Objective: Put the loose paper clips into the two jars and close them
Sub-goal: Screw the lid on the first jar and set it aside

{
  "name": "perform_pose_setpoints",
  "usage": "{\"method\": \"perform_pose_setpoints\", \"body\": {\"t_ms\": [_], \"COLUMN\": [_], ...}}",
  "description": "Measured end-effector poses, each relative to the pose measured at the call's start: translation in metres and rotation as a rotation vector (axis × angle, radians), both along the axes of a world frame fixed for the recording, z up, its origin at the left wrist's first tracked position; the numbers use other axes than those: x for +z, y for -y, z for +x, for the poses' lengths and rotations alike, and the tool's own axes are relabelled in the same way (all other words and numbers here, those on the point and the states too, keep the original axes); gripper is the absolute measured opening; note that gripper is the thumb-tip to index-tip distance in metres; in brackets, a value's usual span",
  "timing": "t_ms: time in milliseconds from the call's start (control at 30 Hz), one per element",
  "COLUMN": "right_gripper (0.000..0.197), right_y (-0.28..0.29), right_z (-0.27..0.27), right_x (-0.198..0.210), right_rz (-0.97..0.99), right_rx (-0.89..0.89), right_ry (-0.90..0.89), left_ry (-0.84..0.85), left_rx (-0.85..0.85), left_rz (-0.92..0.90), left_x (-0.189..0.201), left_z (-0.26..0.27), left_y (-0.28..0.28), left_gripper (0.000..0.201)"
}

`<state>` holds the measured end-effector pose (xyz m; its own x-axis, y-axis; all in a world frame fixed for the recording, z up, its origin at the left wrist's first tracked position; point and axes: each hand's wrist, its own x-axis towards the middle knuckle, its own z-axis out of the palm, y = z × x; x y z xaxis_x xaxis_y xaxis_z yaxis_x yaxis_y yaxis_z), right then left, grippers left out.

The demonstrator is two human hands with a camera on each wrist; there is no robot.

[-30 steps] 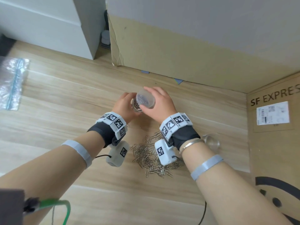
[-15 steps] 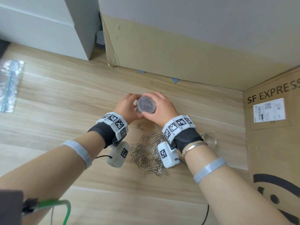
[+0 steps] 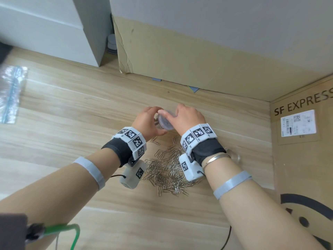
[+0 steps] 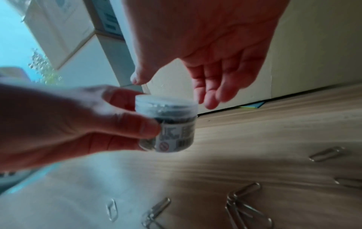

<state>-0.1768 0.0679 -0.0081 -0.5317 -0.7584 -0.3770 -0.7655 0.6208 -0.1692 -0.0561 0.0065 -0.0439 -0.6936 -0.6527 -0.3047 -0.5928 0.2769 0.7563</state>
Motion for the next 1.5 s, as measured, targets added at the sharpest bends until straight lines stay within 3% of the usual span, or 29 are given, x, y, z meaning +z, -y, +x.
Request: {"method": "perform_pose_setpoints", "body": {"t_ms": [133, 267, 433, 600, 733, 867, 1300, 1500], "right_gripper": [0.068, 0.064, 0.067, 0.063, 0.044, 0.039, 0.036, 0.036], "right_y": [-0.003, -0.002, 0.003, 0.009, 0.034, 0.059, 0.089, 0.079], "right_z": [-0.005, -0.004, -0.002, -0.008, -0.013, -0.020, -0.021, -0.028], "right_x": [0.002, 0.000, -0.001, -0.002, -0.013, -0.022, -0.051, -0.041], "right_rz": [-0.026, -0.062, -0.120, -0.296, -0.378, -0.430, -0.417, -0.355], "right_rx": [0.108, 0.074, -0.022, -0.170, -0.322, -0.351, -0.387, -0.367], "right_ry": [0.266, 0.215, 0.186, 0.446, 0.559, 0.529, 0.547, 0.503], "left_ry": [-0.002, -0.003, -0.039, -0.107, -0.069, 0.030, -0.028, 0.029], "left_rx": [0.041, 0.040, 0.073, 0.114, 0.130, 0.139, 0.240, 0.222], "left_rz": [0.049, 0.042, 0.014, 0.009, -0.045, -0.102, -0.061, -0.141], "left_x": [0.000, -0.001, -0.003, 0.001, -0.006, -0.016, -0.041, -0.039], "left_z": [-0.001, -0.001, -0.004, -0.017, -0.030, -0.040, -0.047, -0.050], "left_y": [0.004, 0.005, 0.007, 0.024, 0.050, 0.076, 0.102, 0.091], "left_gripper": [0.063, 0.061, 0.060, 0.062, 0.067, 0.071, 0.067, 0.087]}}
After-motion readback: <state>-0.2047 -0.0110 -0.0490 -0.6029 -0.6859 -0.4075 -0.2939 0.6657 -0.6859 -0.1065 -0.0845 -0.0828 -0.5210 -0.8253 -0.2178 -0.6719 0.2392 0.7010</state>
